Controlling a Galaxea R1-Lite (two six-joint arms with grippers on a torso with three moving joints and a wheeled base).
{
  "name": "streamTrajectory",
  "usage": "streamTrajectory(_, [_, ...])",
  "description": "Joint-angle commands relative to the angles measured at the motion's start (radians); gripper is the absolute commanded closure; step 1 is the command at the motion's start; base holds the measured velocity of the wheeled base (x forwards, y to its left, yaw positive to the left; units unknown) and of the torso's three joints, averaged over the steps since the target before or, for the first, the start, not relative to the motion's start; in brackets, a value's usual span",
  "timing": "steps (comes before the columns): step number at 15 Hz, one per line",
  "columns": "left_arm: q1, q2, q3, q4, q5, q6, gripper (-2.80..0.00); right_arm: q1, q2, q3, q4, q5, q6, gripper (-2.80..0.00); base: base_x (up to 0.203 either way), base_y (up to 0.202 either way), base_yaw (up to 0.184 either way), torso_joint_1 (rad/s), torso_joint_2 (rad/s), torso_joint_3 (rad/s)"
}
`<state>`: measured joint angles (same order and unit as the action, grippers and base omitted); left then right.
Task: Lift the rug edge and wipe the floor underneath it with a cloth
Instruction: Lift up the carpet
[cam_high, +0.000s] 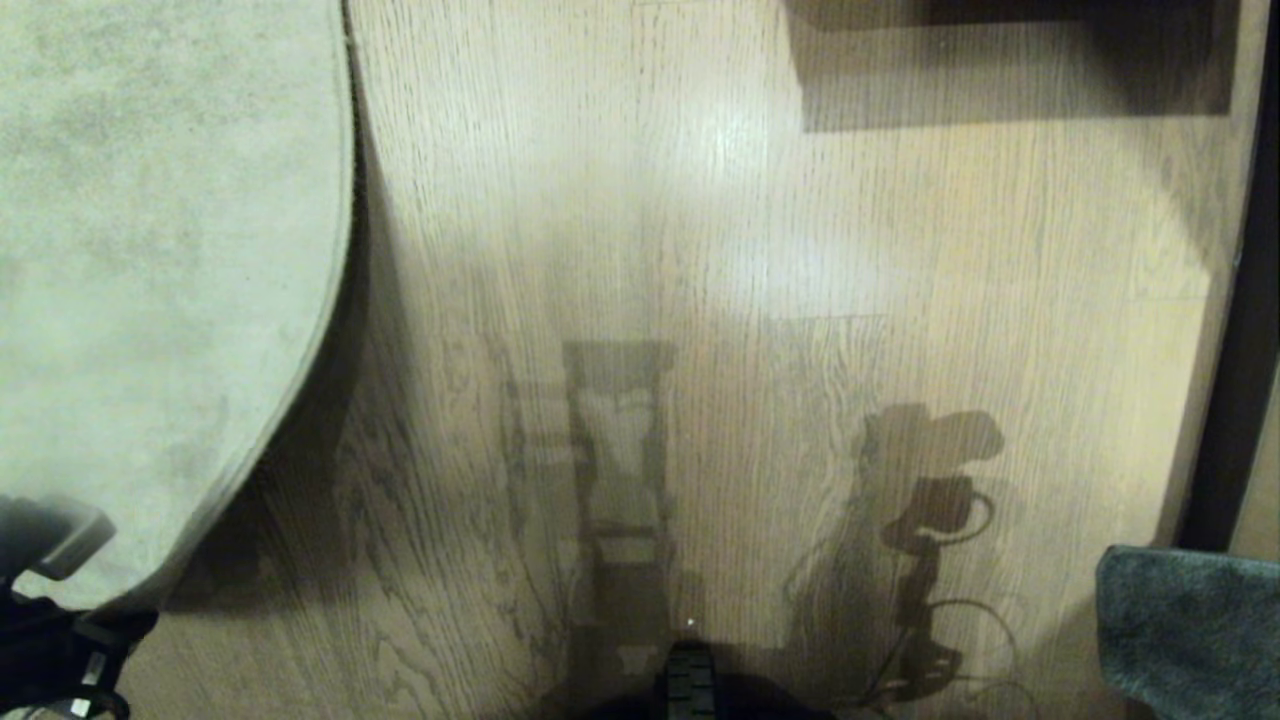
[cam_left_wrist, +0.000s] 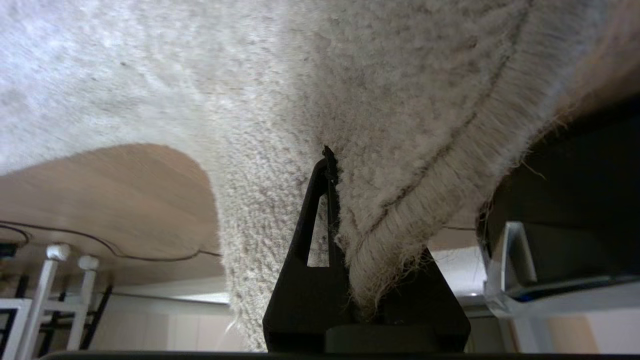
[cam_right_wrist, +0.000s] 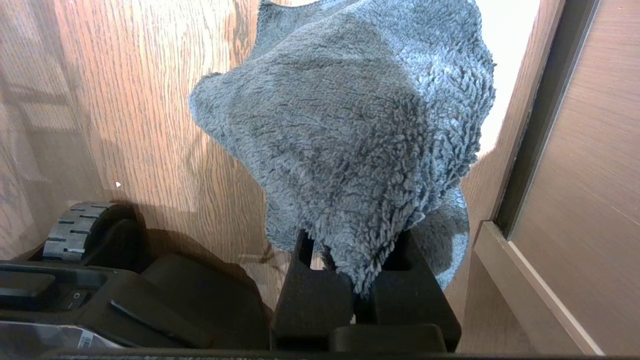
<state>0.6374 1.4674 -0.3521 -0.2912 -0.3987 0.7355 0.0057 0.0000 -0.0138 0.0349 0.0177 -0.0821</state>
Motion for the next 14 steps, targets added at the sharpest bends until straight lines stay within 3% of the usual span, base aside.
streamTrajectory(1, [0.001,0.050,0.000,-0.030,-0.002,0.004,0.00,0.000,0.000,0.000,0.000,0.001,-0.001,0.00,0.000,0.000,0.000,0.000,0.00,0.000])
streamTrajectory(14, [0.059,0.159,-0.122,-0.069,-0.009,0.005,0.00,0.000,0.000,0.000,-0.003,-0.001,-0.002,0.00,0.000,0.000,0.000,0.000,0.00,0.000])
